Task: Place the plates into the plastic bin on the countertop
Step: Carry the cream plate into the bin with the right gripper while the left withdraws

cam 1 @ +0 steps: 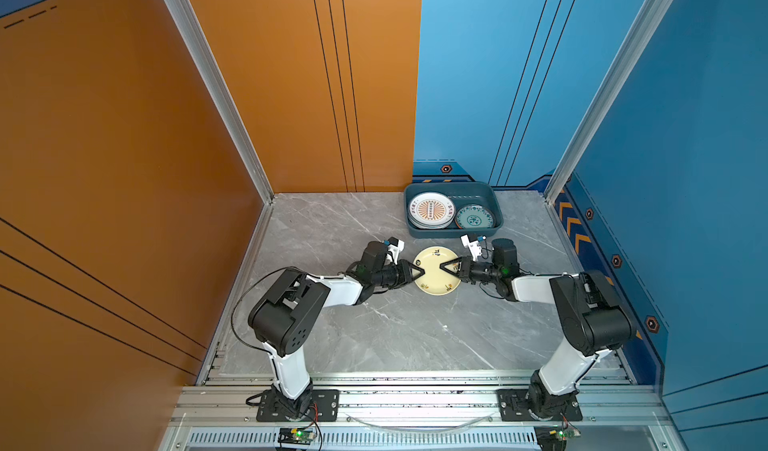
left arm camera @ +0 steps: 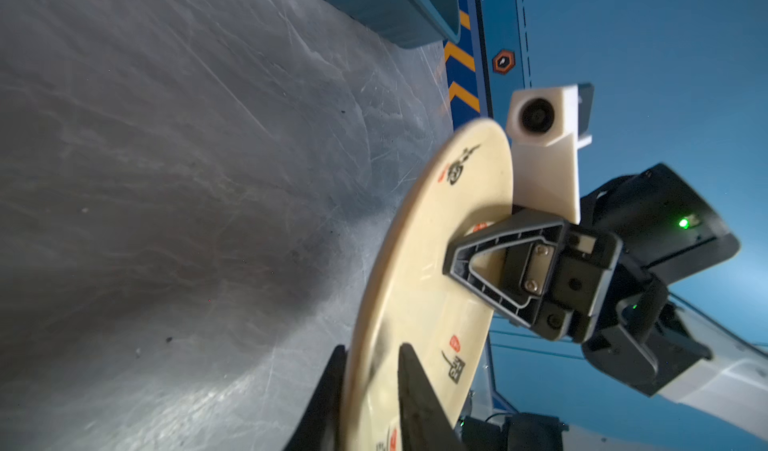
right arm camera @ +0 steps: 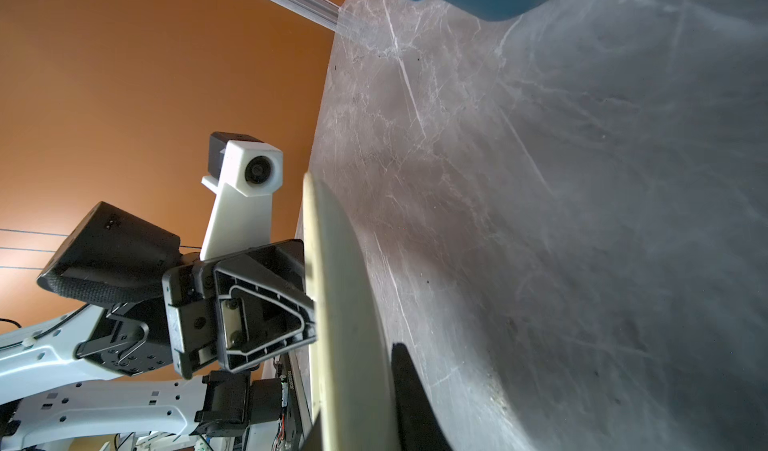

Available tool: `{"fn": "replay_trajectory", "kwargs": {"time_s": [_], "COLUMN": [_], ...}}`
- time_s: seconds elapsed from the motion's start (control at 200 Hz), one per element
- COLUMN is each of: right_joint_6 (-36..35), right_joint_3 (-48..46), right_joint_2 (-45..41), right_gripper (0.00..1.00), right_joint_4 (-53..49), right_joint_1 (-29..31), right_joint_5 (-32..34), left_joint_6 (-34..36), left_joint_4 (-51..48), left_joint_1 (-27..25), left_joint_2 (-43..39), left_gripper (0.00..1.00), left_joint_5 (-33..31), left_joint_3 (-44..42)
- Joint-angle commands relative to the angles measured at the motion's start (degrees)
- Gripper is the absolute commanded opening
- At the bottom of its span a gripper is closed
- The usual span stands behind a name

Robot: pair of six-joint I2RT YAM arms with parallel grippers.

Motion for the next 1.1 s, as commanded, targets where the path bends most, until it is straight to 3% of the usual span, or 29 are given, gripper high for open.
{"fn": "replay_trajectory", "kwargs": {"time_s": [0.0, 0.31, 0.335, 0.491, 0.671, 0.876, 1.096], "right_joint_6": [-2.17, -8.56, -9.39, -13.65, -16.95, -11.61, -8.88], "right_joint_3": [0.94, 4.39, 5.08, 11.29, 21.70, 30.50, 41.30], "right_joint_2": [-0.56, -6.03, -6.79, -10.63, -11.39, -5.84, 3.90], "right_gripper": [0.00, 0.00, 0.00, 0.00, 0.00, 0.00, 0.00], "right_joint_4": [-3.75, -17.57, -19.25, -32.12, -45.86, -45.85, -45.70], "right_joint_1": [0.38, -1.11, -1.33, -3.30, -5.94, -11.99, -14.31], "right_joint_5": [2.61, 6.75, 7.31, 12.65, 25.22, 29.07, 33.49], "left_joint_6": [1.77, 4.92, 5.30, 8.28, 11.86, 18.76, 24.41], "left_joint_4": [0.97, -3.40, -4.00, -7.97, -12.26, -22.15, -30.96], "left_joint_1": [-0.72, -0.55, -0.51, -0.17, 0.75, 1.50, 3.62], "left_joint_2": [-1.60, -4.22, -4.57, -7.16, -11.93, -20.78, -32.50], "left_gripper": [0.43, 0.83, 1.00, 0.98, 0.98, 0.98, 0.98], "left_joint_5": [0.75, -0.48, -0.64, -2.17, -4.98, -10.21, -17.66], "left_joint_3": [0.43, 0.38, 0.53, 0.31, -1.19, -2.74, -5.98]}}
